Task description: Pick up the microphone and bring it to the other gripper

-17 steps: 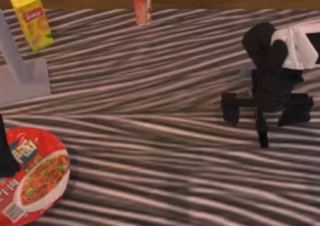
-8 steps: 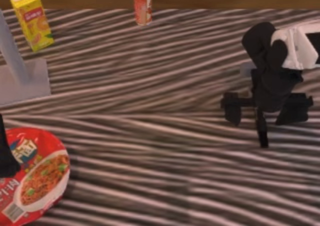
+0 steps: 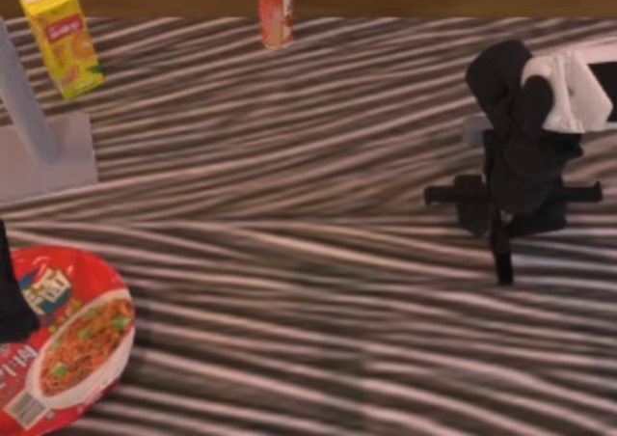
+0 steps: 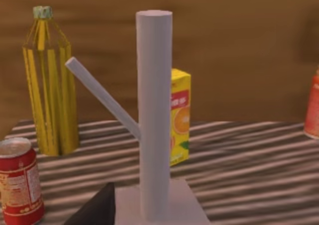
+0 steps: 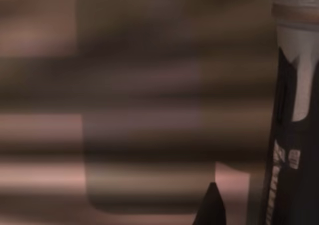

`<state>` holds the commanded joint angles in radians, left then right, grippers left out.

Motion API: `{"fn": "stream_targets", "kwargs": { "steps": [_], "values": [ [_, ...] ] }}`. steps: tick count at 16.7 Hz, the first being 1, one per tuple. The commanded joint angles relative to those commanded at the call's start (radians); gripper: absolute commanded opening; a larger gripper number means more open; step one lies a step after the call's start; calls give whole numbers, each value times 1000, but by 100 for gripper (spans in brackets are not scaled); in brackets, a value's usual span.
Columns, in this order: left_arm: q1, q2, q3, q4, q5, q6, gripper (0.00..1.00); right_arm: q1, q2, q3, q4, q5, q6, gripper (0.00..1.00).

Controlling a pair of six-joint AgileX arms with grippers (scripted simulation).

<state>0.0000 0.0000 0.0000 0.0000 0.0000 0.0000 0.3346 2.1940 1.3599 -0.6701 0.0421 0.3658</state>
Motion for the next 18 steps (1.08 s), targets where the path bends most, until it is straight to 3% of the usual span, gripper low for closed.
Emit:
{"fn": "stream_targets", "kwargs": {
  "steps": [9,13,18],
  "values": [
    [0,0,0,0,0,0,100,3,-60,15,15,-5,-14,0],
    [0,0,0,0,0,0,100,4,-91,-25,203,-66,-55,0],
    [0,0,0,0,0,0,100,0,-166,-138,587,-192,-139,0]
  ]
}}
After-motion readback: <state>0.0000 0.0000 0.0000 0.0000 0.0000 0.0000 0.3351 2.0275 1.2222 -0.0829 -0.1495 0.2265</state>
